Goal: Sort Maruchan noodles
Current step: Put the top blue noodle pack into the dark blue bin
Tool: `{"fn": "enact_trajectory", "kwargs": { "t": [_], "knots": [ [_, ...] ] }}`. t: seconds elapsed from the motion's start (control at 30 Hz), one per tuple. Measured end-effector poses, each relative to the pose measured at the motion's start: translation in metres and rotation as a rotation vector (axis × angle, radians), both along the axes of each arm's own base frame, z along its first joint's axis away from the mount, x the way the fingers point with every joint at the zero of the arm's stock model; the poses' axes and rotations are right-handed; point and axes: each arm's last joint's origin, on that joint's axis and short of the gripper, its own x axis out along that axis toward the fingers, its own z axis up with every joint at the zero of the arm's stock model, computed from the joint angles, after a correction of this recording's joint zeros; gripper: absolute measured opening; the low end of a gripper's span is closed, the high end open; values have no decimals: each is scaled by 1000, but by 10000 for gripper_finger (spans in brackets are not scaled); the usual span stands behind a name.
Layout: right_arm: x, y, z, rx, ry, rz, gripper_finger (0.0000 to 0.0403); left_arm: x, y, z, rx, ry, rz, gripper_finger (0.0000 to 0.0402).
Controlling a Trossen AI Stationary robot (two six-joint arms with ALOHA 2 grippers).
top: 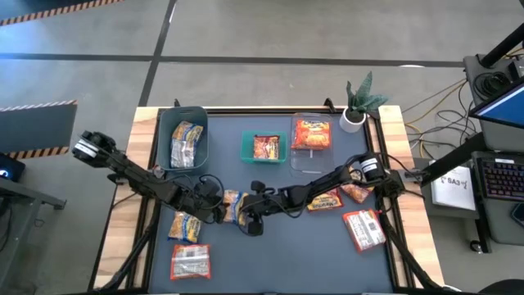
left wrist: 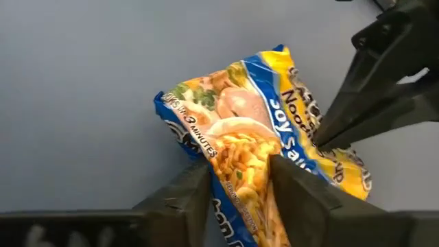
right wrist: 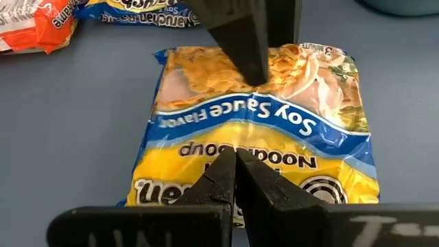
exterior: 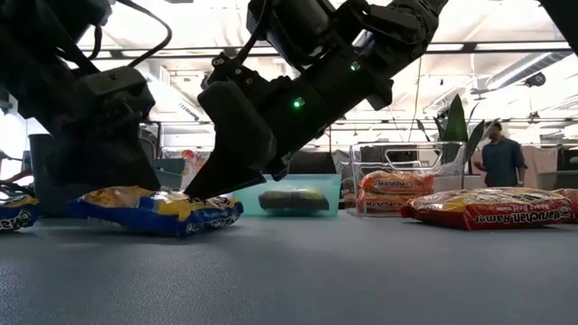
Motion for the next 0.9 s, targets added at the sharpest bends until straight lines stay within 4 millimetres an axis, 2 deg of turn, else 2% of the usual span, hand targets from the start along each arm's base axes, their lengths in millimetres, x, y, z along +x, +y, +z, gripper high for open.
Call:
{"fn": "enact_trajectory", "kwargs": {
  "t": [0.2, 0.37, 0.63, 0.9],
  "knots": [
    [3, 2, 6, 14, -20, 15, 9, 1, -2, 2, -7, -5, -14, 44],
    [2, 3, 13, 11, -29, 12, 9, 1, -3, 3, -13, -5, -28, 8],
    [-8, 2, 48, 3, -21, 1, 9, 0, -3, 5, 2, -1, -63, 0],
    [-31, 3, 93, 7, 19, 10, 9, -4, 0, 15, 66, -2, -111, 0]
  ]
}}
